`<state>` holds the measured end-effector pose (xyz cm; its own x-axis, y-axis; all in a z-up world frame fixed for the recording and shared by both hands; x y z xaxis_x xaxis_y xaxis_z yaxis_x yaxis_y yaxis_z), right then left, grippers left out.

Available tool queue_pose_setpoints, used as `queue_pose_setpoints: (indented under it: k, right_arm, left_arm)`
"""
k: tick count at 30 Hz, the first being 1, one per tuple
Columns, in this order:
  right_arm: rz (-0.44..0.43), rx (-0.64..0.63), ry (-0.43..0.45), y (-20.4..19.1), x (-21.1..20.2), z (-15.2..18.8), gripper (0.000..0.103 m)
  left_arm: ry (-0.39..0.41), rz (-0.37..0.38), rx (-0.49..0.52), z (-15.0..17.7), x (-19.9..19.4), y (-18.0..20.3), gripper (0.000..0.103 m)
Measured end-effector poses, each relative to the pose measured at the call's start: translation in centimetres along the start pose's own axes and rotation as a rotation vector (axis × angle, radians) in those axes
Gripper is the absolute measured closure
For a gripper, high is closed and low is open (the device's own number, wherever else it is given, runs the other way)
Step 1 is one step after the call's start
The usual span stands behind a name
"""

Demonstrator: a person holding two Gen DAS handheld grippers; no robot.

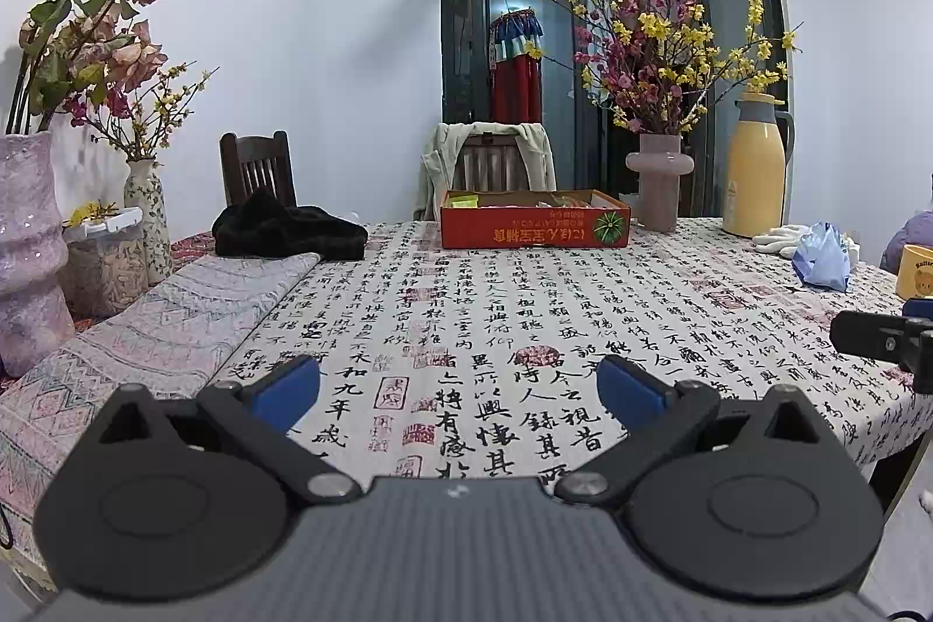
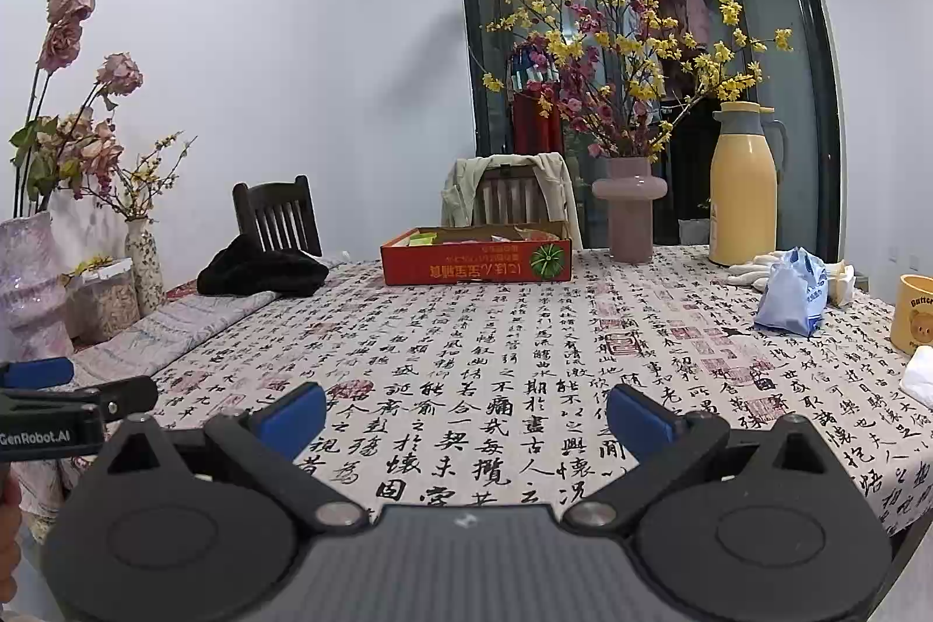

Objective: Organize snacks

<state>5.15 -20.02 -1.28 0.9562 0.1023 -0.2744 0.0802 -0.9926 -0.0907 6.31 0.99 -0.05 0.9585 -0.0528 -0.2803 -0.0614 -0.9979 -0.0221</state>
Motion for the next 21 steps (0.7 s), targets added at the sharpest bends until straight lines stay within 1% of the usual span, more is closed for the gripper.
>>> queue_pose_setpoints:
  k: [21]
  right_arm:
    - [-0.003,0.006,-0.006,0.05,0.09,0.08,0.000]
  left_arm:
    - [-0.001,0.001,0.003,0.06,0.01,-0.09,0.000]
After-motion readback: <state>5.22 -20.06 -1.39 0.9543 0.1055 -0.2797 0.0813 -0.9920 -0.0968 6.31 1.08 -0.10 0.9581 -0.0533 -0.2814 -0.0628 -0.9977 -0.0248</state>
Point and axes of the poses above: each gripper's, at about its wrist camera, not at the fingertips, and x roughly the way its jaws point, y to its right, z to its underside, the point moved 7 cm from there along x, roughly the way its jaws point, and after that the axes turned 2 degrees about z, right-handed, at the moved point
